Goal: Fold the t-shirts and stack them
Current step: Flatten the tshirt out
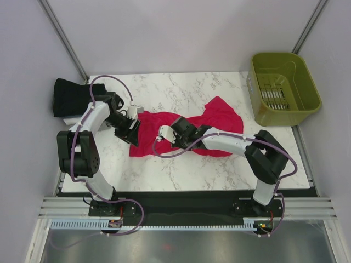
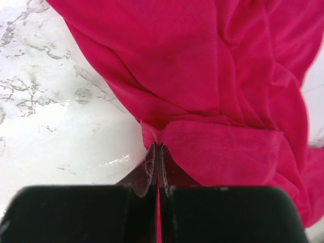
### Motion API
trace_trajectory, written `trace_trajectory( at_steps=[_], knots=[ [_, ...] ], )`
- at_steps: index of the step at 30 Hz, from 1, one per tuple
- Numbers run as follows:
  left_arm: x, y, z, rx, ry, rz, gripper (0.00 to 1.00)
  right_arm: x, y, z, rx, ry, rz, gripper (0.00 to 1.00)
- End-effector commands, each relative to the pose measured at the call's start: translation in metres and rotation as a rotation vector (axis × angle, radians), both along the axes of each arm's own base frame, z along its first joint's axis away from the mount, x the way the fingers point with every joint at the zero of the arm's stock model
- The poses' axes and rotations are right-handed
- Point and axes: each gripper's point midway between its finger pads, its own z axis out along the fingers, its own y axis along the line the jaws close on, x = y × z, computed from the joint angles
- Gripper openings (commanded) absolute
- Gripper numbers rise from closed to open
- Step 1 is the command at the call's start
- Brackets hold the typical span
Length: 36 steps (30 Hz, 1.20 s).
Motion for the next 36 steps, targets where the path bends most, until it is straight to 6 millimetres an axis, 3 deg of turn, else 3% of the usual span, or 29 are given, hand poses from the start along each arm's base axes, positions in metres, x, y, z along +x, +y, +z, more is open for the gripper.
trace_trajectory(
  at_steps=[1,5,6,9,12,16,23,35,36],
  knots=[
    [0.01,-0.002,0.013,-0.02,-0.042,0.038,0.7,0.021,0.011,0.073,0.103,-0.161,-0.005,0.0],
    [0.013,-0.002,0.019,-0.021,-0.068,0.038,0.7,0.029,0.003,0.125,0.14,-0.245,0.0,0.0],
    [0.013,-0.002,0.021,-0.021,-0.075,0.038,0.7,0.029,-0.002,0.146,0.156,-0.282,-0.001,0.0],
    [0.004,0.003,0.015,0.004,-0.044,0.045,0.7,0.034,-0.019,0.179,0.161,-0.353,-0.017,0.0],
    [-0.003,0.005,0.004,0.016,-0.016,0.041,0.7,0.04,-0.037,0.198,0.171,-0.387,-0.07,0.0],
    [-0.014,0.004,-0.02,0.02,0.086,0.038,0.7,0.05,-0.061,0.204,0.182,-0.4,-0.145,0.0],
    [-0.023,0.005,-0.046,0.025,0.204,0.037,0.7,0.066,-0.076,0.221,0.201,-0.431,-0.196,0.0],
    [-0.001,0.003,-0.078,0.028,0.29,0.032,0.7,0.091,-0.108,0.238,0.226,-0.484,-0.303,0.0],
    [0.019,0.005,-0.086,0.065,0.245,0.108,0.29,0.093,-0.114,0.241,0.228,-0.49,-0.322,0.0]
  ],
)
